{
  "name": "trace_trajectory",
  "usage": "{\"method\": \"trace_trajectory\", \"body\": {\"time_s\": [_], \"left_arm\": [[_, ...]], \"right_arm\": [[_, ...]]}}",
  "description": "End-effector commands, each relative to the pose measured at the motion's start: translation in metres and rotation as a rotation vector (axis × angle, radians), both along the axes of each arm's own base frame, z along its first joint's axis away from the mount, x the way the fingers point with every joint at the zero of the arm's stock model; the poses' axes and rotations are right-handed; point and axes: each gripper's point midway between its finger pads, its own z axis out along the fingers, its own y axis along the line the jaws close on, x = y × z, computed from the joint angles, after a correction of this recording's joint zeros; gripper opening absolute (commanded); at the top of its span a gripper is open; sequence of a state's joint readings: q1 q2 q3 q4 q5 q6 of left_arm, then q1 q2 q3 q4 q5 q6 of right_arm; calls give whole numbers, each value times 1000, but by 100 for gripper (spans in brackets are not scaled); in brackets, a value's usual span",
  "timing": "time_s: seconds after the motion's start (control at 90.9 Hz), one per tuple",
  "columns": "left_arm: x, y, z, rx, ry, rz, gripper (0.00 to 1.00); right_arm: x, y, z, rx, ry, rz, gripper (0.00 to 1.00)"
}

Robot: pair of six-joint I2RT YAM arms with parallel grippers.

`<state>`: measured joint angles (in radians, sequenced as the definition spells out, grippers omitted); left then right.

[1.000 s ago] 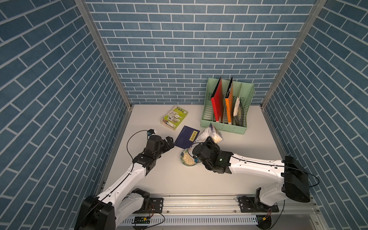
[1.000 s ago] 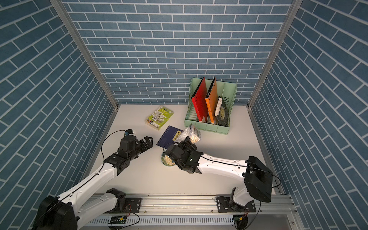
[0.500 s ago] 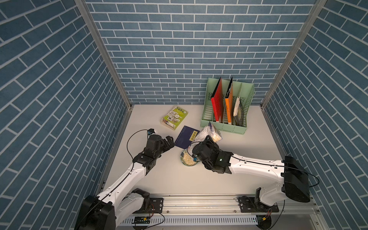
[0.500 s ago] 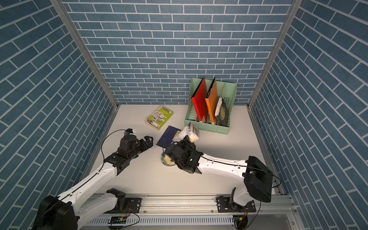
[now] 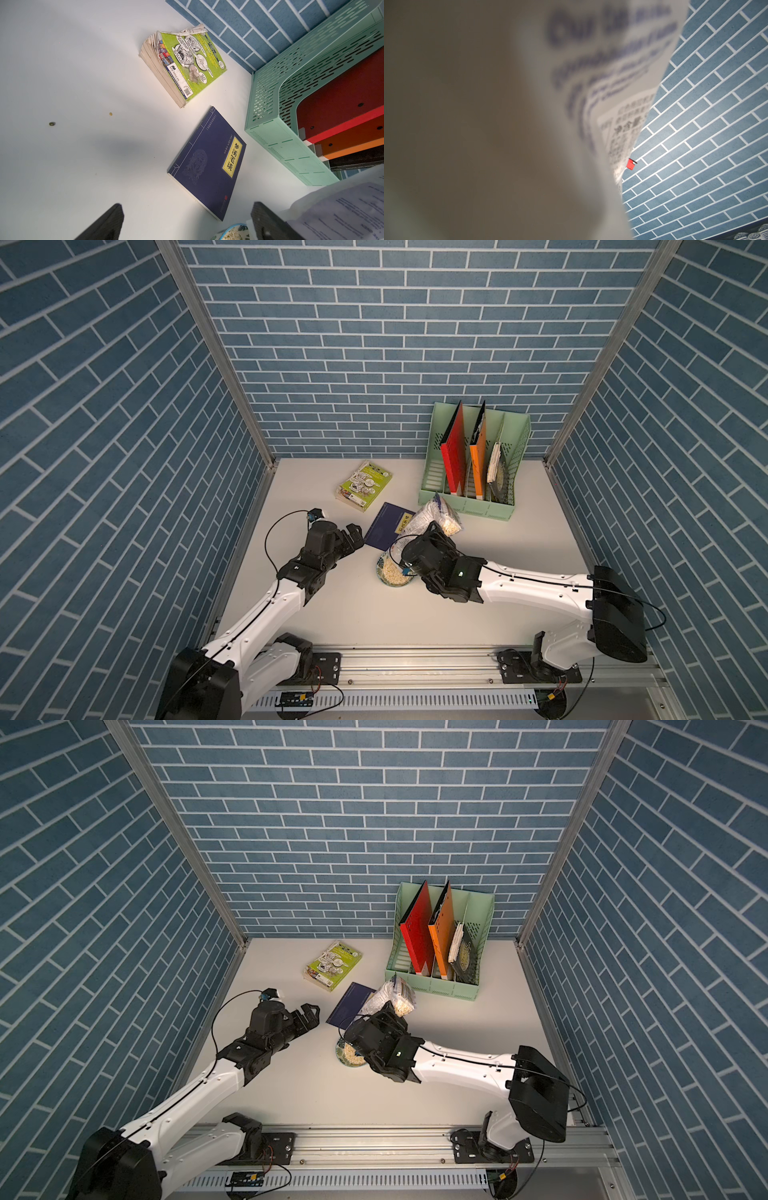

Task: Pour the oats into the breakfast bowl
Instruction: Pour the oats into the bowl.

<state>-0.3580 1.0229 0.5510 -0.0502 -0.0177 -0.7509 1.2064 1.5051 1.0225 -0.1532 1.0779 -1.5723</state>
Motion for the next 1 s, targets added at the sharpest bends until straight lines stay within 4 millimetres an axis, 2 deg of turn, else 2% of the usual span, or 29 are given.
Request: {"method": "trace_trajectory", "body": {"time_s": [0.0, 0.99], "left_arm": [[2, 3, 4, 10, -7, 7, 99], [2, 3, 4, 13, -7, 7, 100]], "right_arm": [[1, -4, 27, 57, -94, -44, 0], [-5, 7, 25, 50, -109, 3, 0]]}}
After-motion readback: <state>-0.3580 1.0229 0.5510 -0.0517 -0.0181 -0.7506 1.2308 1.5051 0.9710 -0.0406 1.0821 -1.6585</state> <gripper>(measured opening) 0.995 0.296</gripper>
